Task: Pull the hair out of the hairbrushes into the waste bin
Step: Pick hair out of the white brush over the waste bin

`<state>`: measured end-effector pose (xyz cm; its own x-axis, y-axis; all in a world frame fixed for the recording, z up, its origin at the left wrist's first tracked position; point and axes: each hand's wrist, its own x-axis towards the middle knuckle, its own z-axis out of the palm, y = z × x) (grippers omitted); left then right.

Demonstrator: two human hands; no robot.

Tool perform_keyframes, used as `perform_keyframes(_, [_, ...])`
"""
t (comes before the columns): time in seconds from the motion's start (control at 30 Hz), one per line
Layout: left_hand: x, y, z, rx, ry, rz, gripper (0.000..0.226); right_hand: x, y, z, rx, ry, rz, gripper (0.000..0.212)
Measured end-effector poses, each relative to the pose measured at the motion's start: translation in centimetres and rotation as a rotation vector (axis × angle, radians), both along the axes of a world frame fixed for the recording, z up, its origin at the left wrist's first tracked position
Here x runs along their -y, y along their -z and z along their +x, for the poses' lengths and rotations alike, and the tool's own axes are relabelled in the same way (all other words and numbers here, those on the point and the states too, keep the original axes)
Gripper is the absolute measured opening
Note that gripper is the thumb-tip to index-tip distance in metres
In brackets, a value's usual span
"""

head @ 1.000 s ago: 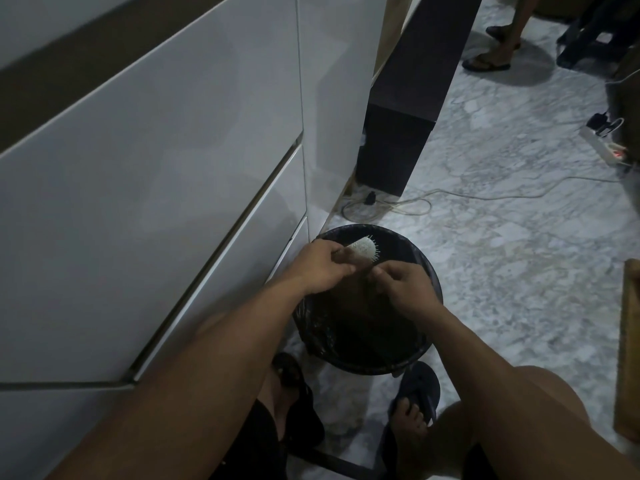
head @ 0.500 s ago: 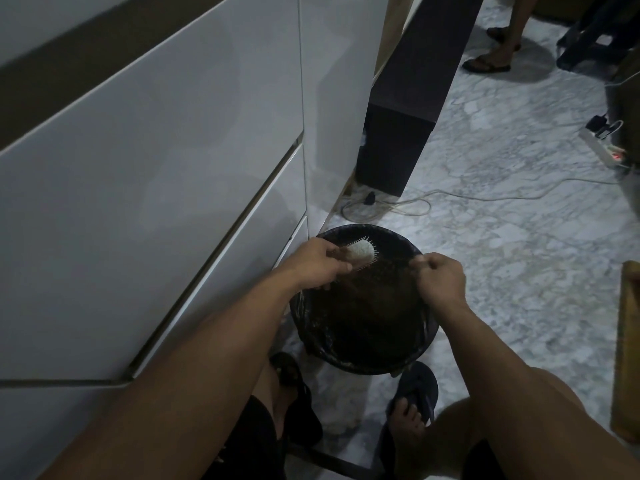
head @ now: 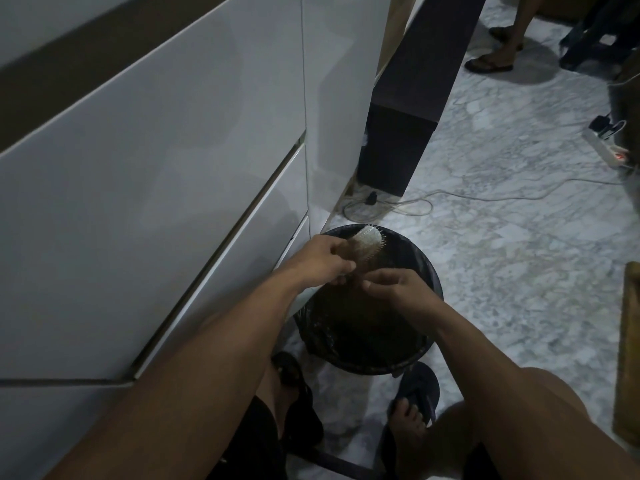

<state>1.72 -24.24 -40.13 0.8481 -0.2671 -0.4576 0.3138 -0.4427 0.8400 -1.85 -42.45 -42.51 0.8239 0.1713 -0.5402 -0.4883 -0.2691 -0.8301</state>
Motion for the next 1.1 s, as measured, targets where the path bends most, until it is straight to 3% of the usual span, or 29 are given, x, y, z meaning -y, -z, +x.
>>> perform_keyframes(0.17, [0.0,0.3,0.1,0.027,-0.033,0.024,0.014,0.2,0.3,0.0,-0.007,0.009,-0.021,0.013])
perform_keyframes(0.5, [0.6,0.8,0.2,0.085,-0.032,0.14,0.02,1.2,1.6,1.0,0.291,0.146,-0.718,0.015])
perform_keyframes(0.63, [0.6,0.7,0.0,0.085,-0.002,0.153,0.02,1.0,1.7,0.7,0.287,0.168,-0.715,0.014])
perform_keyframes(0.73, [0.2,0.9,-0.1,0.041,0.024,0.163,0.016,0.9,1.3,0.5,0.297,0.12,-0.571,0.012])
perform_keyframes(0.93, [0.3,1.1,-0.2,0.024,0.087,0.171,0.009,-0.1,-0.1,-0.3,0.527,0.089,-0.382,0.042])
perform_keyframes(1.1, [0.0,1.6,0.1,0.074,0.094,0.228,0.012,0.0,-0.1,-0.3,0.509,0.071,-0.451,0.024])
